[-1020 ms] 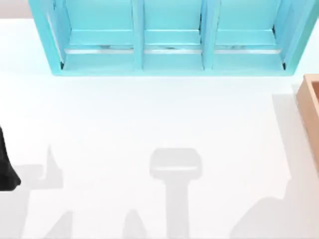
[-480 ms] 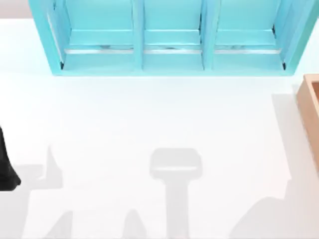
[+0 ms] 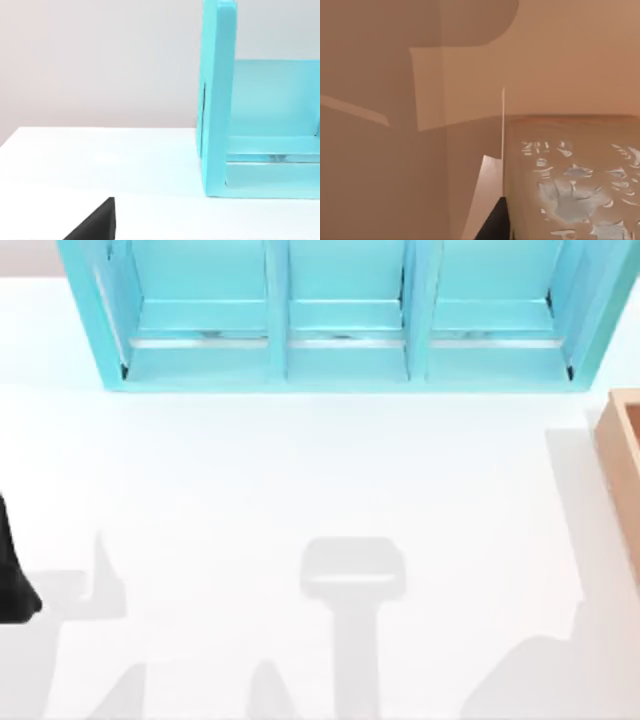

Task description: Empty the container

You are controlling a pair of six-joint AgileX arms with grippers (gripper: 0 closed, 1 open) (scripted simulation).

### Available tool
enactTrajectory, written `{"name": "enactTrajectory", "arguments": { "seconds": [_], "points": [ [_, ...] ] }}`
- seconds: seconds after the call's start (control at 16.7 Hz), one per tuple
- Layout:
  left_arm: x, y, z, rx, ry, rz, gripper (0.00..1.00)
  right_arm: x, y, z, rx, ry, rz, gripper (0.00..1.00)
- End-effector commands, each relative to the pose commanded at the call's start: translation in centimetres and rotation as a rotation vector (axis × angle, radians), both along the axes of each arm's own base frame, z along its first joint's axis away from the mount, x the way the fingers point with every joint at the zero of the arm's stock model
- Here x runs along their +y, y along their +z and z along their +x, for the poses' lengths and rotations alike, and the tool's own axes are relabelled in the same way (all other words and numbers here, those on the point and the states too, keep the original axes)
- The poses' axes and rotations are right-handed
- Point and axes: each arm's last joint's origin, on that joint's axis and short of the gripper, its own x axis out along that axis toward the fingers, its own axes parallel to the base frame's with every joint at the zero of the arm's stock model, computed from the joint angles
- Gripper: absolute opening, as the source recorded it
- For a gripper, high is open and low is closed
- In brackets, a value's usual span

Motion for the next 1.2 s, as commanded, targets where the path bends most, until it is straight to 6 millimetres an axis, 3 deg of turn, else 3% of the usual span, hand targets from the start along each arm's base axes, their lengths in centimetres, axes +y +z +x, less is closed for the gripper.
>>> {"name": "enactTrajectory", "arguments": {
  "seconds": [0.12, 0.3, 0.84, 1.2],
  "points": [
    [0.0, 0.0, 0.0, 0.0, 0.0, 0.0, 1.0, -0.1, 0.3, 0.1, 0.001, -0.002, 0.0, 0.0],
    [0.0, 0.0, 0.0, 0.0, 0.0, 0.0, 1.0, -0.3, 2.5, 0.6, 0.005, 0.001, 0.002, 0.0],
    [0.0, 0.0, 0.0, 0.0, 0.0, 0.0, 1.0, -0.1, 12.3, 0.2, 0.005, 0.0, 0.002, 0.0],
    [0.0, 0.0, 0.0, 0.0, 0.0, 0.0, 1.0, 0.1, 12.8, 0.2, 0.005, 0.001, 0.002, 0.0]
  ]
}}
